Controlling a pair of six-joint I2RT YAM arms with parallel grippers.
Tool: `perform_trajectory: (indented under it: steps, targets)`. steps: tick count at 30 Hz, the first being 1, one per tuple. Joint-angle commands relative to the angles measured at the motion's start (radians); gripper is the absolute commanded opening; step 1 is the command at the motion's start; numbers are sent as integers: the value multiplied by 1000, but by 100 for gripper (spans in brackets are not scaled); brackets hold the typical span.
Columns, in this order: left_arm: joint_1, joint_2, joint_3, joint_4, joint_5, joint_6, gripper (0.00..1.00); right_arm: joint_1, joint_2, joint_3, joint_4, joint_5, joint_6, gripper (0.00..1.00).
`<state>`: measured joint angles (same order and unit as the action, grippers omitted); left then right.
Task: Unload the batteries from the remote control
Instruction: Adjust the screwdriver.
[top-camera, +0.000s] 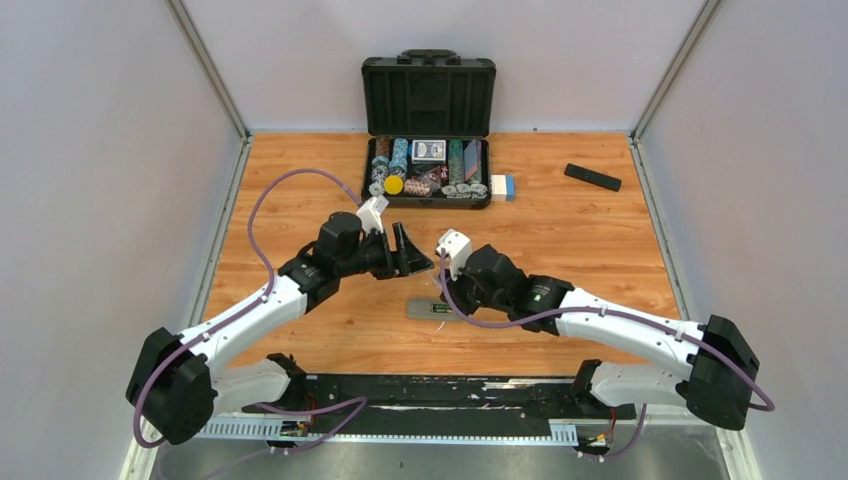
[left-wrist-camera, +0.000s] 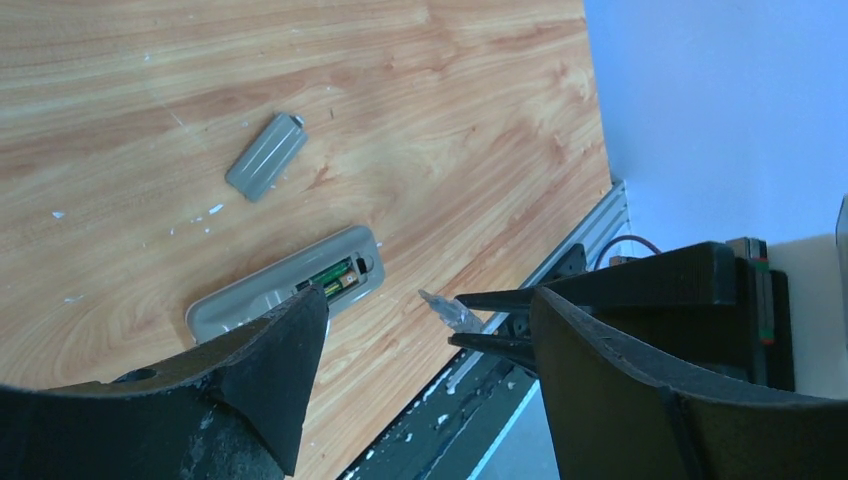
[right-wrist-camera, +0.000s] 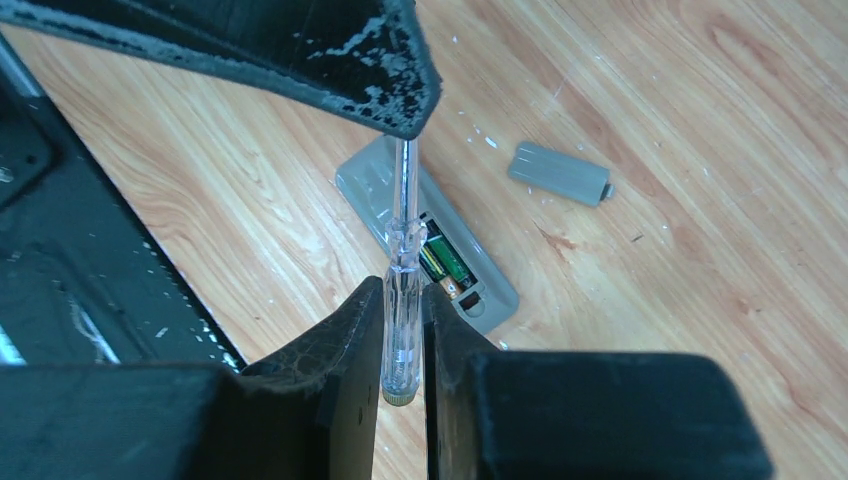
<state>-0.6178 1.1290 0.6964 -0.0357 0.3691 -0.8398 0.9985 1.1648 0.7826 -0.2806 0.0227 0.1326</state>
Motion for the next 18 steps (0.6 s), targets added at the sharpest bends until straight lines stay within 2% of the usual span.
perform_trajectory:
  steps: [1, 11, 18]
  targets:
    - [-8, 2, 29, -28, -12, 3, 81, 58, 17, 48, 9, 162, -79, 0]
    - [-17, 32, 32, -26, -14, 6, 65, 107, 40, 59, 38, 201, -98, 0]
    - [-18, 45, 29, -7, -7, 3, 61, 119, 53, 59, 46, 198, -97, 0]
